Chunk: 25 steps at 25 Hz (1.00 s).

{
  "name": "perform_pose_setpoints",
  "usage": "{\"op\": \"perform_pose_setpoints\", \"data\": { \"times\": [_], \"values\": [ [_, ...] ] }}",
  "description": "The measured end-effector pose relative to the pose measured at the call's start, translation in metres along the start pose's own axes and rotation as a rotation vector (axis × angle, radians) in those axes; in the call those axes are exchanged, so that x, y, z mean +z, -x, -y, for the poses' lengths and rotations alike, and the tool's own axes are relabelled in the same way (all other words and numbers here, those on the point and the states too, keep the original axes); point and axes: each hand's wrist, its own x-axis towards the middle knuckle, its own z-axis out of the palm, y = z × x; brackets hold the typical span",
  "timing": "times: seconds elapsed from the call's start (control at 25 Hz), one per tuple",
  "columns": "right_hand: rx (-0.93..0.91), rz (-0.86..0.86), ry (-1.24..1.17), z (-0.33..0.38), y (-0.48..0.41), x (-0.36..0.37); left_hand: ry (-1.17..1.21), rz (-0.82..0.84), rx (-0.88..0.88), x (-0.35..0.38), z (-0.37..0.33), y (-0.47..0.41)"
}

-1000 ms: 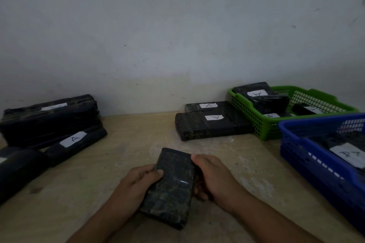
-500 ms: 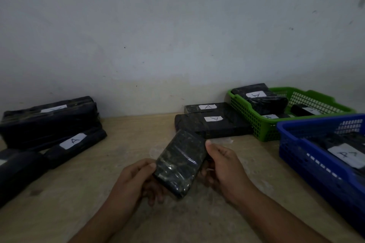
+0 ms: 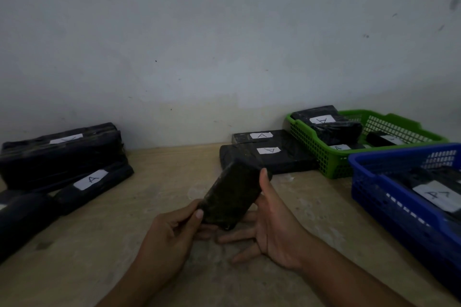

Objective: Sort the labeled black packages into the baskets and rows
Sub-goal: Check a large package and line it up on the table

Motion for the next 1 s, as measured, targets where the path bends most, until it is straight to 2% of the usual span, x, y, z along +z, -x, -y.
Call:
{"op": "perform_pose_setpoints", "data": {
  "times": [0.24, 0.4, 0.52, 0.68, 0.8, 0.92, 1.0],
  "values": [
    [-0.134, -0.168, -0.073, -0.001, -0.005, 0.004, -0.109, 0.079, 0.037, 0.0, -0.011, 0.004],
    [-0.342, -0.242, -0.183, -0.007, -0.011, 0.008, -0.124, 0.143, 0.028, 0.0, -0.018, 0.006],
    [-0.429, -0.173, -0.201, -0.011, -0.01, 0.01, 0.011, 0.104, -0.029, 0.002, -0.014, 0.005],
    [-0.457, -0.123, -0.035, -0.021, -0.014, 0.007, 0.406, 0.083, -0.286, 0.004, -0.006, 0.001],
    [-0.485, -0.095, 0.037, -0.027, -0.019, -0.001, 0.539, 0.122, -0.385, 0.005, -0.005, 0.002],
    [-0.447, -0.091, 0.141, -0.026, -0.018, -0.005, 0.59, 0.065, -0.358, 0.001, -0.003, -0.001],
    [-0.377, -0.084, 0.1, -0.023, -0.017, -0.003, 0.543, 0.008, -0.292, -0.001, -0.005, -0.001]
  ]
}}
